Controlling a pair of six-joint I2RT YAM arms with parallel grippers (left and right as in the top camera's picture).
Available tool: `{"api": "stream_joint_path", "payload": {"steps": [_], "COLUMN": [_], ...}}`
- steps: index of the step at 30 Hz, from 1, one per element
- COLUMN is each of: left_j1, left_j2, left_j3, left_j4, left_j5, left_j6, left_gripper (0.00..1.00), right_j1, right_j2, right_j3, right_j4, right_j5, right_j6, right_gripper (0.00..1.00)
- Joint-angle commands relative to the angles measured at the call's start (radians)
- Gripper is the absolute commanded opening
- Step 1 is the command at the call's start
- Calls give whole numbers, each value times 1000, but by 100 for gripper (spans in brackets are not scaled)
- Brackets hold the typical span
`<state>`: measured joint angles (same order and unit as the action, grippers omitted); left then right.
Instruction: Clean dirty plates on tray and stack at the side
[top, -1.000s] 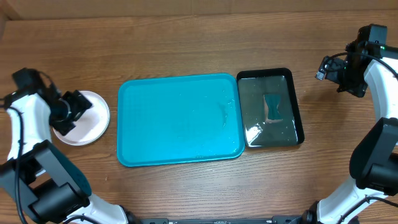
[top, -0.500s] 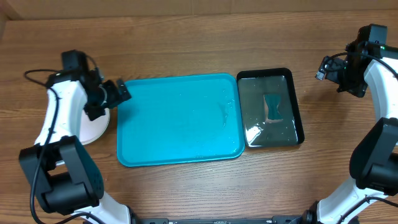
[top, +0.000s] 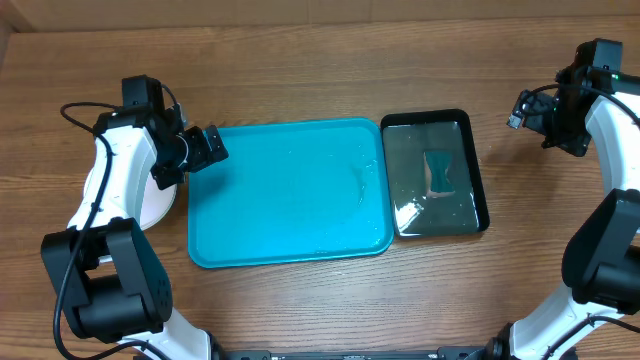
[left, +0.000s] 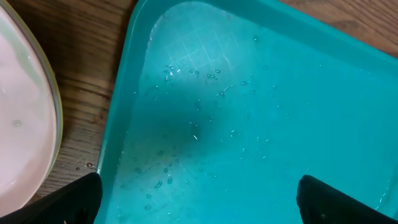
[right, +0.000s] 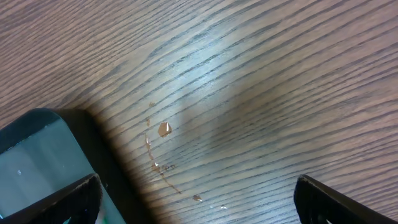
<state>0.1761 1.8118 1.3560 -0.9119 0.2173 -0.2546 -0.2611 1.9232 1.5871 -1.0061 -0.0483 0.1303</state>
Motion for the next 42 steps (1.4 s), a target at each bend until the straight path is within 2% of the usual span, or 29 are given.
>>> {"api": "stream_joint_path", "payload": {"steps": [1,13,19,37,42], "left_j1": [-5,-5,-5,-5,-5], "left_j2": [-1,-1,-1,-1,-1], "left_j3": [-3,-3,-3,-3,-3], "left_j4": [2,2,1,1,1], "left_j5": [11,11,11,11,11], "left_j6": [8,8,8,8,8], "left_gripper": [100,100,100,100,100], "right_j1": [-3,-2,14,414,467], "right_j2": [-14,-16,-100,-827,-979], "right_j3": [3,3,3,3,3], "right_j4": [5,6,5,5,5], "right_j5": [-5,-5,-5,-5,4], "right_j6": [1,1,1,1,-7], "right_gripper": [100,100,100,100,100]}}
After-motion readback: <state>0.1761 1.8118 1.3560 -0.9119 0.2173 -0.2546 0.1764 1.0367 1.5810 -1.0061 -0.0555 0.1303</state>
